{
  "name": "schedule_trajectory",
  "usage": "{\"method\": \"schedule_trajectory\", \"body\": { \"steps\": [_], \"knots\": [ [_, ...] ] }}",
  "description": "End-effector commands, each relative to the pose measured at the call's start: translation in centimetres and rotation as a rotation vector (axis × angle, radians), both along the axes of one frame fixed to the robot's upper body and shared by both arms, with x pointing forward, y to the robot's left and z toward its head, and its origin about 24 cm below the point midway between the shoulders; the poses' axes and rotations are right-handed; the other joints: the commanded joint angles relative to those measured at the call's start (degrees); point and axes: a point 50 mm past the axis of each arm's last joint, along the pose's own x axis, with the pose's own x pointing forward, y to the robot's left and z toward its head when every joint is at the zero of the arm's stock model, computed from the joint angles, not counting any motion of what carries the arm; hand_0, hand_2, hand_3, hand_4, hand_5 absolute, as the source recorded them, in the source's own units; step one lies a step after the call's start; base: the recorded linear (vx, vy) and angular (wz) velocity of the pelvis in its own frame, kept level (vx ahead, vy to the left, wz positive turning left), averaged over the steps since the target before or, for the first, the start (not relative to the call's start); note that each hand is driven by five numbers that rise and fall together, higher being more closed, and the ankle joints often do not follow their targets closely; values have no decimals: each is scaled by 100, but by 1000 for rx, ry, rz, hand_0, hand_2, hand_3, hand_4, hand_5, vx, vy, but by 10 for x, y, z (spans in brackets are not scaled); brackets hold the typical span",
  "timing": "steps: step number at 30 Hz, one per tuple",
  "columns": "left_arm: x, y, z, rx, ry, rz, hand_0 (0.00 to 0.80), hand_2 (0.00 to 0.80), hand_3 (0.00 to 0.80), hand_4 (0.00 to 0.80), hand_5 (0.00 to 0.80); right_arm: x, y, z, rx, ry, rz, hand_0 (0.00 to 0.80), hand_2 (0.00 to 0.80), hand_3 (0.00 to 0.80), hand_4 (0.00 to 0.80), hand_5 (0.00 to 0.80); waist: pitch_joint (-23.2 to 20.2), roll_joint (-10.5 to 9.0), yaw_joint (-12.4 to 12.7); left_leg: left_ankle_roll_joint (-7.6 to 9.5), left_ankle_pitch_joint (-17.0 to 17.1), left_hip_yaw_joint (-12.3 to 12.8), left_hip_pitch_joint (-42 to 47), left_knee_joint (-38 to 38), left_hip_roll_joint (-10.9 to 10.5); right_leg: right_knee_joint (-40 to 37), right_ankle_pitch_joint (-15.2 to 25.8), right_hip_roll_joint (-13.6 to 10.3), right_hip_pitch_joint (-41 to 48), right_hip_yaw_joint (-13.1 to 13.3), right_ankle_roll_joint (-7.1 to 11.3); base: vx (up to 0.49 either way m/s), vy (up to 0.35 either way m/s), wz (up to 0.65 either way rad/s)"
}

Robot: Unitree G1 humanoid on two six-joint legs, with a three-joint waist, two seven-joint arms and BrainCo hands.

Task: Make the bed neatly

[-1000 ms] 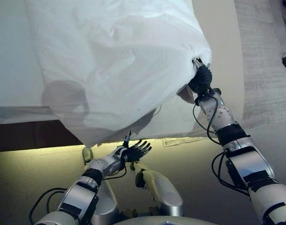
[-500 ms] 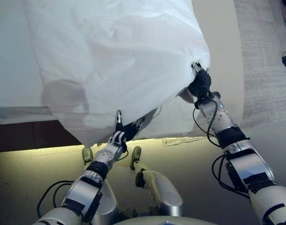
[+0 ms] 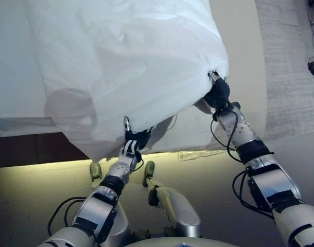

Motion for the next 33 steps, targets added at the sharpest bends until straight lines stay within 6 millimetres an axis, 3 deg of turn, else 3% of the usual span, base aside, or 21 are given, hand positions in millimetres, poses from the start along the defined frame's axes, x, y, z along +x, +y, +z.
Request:
{"method": "schedule_trajectory", "body": {
  "steps": [1,3,4,5,10,18,21,26,31,33],
  "knots": [
    [16,-13,32,-57,-155,5,800,800,800,800,800,1,-15,54,29,-210,-20,800,800,800,800,800,-145,-28,-36,-37,-400,76,18,506,155,214,-62,-515,64,-214,762,3,44,2],
    [18,-9,33,-55,-165,29,800,800,800,800,800,2,-18,52,17,-186,-35,800,800,800,800,800,-135,4,-22,-34,-380,63,17,475,133,205,-55,-534,62,-229,766,-7,42,2],
    [18,-6,34,-50,-168,49,800,800,800,800,800,2,-19,50,10,-176,-37,474,474,474,474,474,-127,19,-12,-35,-370,54,22,448,119,196,-52,-541,62,-239,769,-10,38,3],
    [20,-2,34,-46,-167,67,800,800,800,800,800,3,-20,48,11,-163,-46,0,0,0,0,0,-125,31,-6,-40,-356,52,29,421,108,186,-50,-546,63,-246,774,-11,38,3],
    [24,20,38,5,-191,140,800,800,800,800,800,3,-25,37,-6,-114,-52,0,0,0,0,0,-102,91,17,-38,-318,45,73,335,57,189,-62,-574,65,-263,771,-6,49,1],
    [33,86,50,74,-200,288,800,800,800,800,800,-2,-32,-8,-73,30,-17,0,0,0,0,0,-116,281,86,-21,-277,-63,125,266,-56,282,-137,-676,67,-277,761,2,70,3],
    [33,102,51,98,-199,321,800,800,800,800,800,-10,-33,-40,-130,117,18,0,0,0,0,0,-143,399,103,-4,-257,-102,149,209,-135,318,-173,-746,64,-275,766,-3,129,6],
    [23,129,40,137,-173,384,800,800,800,800,800,-43,-42,-119,-179,379,85,0,0,0,0,0,-205,692,154,62,-218,-202,232,32,-350,393,-244,-934,53,-313,771,-12,184,12],
    [6,152,18,197,-96,453,800,800,800,800,800,-81,-54,-171,-186,593,127,0,0,0,0,0,-303,1018,193,120,-244,-252,305,-38,-552,480,-340,-1149,71,-321,776,-6,235,8],
    [-2,159,10,233,-56,475,800,800,800,800,800,-90,-57,-181,-185,633,124,0,0,0,0,0,-350,1134,197,156,-215,-268,289,-61,-625,494,-331,-1231,57,-332,777,-10,228,9]
  ]
}}
